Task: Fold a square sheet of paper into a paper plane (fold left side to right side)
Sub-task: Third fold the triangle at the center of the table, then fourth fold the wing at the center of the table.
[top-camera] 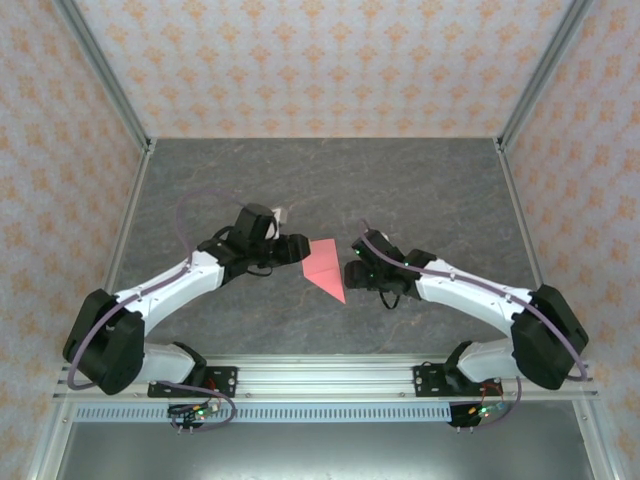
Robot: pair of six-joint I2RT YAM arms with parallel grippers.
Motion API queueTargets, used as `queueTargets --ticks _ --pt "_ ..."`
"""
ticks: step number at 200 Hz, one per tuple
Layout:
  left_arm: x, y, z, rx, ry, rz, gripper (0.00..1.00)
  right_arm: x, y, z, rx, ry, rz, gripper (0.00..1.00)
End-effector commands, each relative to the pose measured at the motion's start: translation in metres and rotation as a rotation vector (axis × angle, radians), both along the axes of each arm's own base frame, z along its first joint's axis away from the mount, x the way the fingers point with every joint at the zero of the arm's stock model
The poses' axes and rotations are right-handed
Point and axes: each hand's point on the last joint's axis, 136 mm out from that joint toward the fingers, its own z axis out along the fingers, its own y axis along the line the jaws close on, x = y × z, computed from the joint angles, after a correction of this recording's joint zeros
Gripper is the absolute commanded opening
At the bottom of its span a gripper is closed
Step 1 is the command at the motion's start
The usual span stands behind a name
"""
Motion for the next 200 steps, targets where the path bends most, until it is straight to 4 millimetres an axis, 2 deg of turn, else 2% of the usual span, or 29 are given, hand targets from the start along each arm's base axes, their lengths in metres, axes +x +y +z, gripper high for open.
queueTargets --ticks 1,25,64,81,93,128,151,200 --pt "-0.016 0.010 -0.034 0.022 0.107 0.051 0.56 0.019 0.038 0.008 0.103 -0.081 0.186 0.68" --pt "-0.018 0.014 -0.043 0.029 0.124 0.079 0.57 0.029 0.053 0.005 0.210 -0.065 0.292 0.69" --pt "-0.020 0.015 -0.056 0.023 0.146 0.098 0.58 0.032 0.062 -0.022 0.248 0.021 0.372 0.67" --pt "-0.020 0.014 -0.059 0.028 0.151 0.096 0.58 0.034 0.060 -0.038 0.213 0.062 0.360 0.61" --pt "-0.020 0.012 -0.061 0.032 0.157 0.091 0.59 0.034 0.063 -0.043 0.223 0.073 0.359 0.58" --pt "-0.017 0.007 -0.063 0.035 0.169 0.072 0.59 0.036 0.069 -0.043 0.248 0.077 0.367 0.48" --pt "-0.016 0.006 -0.063 0.037 0.169 0.069 0.59 0.037 0.064 -0.042 0.213 0.075 0.364 0.47" --pt "-0.013 0.004 -0.066 0.044 0.175 0.064 0.59 0.034 0.061 -0.028 0.214 0.057 0.376 0.45"
